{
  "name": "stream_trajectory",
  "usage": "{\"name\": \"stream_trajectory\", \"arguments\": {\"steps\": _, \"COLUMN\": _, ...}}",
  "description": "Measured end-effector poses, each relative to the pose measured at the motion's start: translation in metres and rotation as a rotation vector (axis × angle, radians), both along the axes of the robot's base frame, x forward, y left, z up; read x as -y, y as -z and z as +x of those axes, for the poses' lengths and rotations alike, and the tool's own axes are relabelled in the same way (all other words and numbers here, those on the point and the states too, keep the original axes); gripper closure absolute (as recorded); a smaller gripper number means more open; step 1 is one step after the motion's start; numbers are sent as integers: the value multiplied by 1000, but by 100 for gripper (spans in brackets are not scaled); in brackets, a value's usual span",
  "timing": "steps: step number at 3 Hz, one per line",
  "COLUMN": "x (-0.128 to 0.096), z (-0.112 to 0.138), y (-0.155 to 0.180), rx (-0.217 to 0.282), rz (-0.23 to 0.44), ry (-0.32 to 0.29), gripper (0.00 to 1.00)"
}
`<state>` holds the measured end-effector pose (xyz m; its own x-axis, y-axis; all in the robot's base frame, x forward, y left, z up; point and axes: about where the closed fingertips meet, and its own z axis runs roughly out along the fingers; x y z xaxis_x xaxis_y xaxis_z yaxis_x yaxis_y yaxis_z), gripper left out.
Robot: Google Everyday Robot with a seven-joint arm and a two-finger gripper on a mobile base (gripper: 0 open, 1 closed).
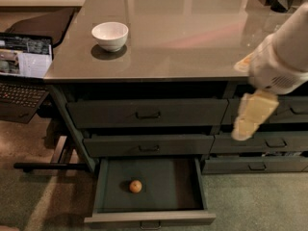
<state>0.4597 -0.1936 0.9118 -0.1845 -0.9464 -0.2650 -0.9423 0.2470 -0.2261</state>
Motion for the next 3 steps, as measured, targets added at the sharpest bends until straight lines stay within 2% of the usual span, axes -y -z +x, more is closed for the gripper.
{"name": "stream_trajectory", "arguments": {"steps": 1, "x": -18, "z": 23, "y": 82, "rx": -36, "rz": 80, "ry": 6, "gripper": 0}}
{"name": "stream_trajectory", "arguments": {"steps": 2, "x": -27, "z": 36, "y": 170, "rx": -77, "rz": 184, "ry": 43, "gripper": 0}}
{"name": "stream_trajectory", "arguments": {"steps": 3, "x": -33, "z": 49, "y": 251, "rx": -91, "rz": 311, "ry": 91, "gripper": 0}}
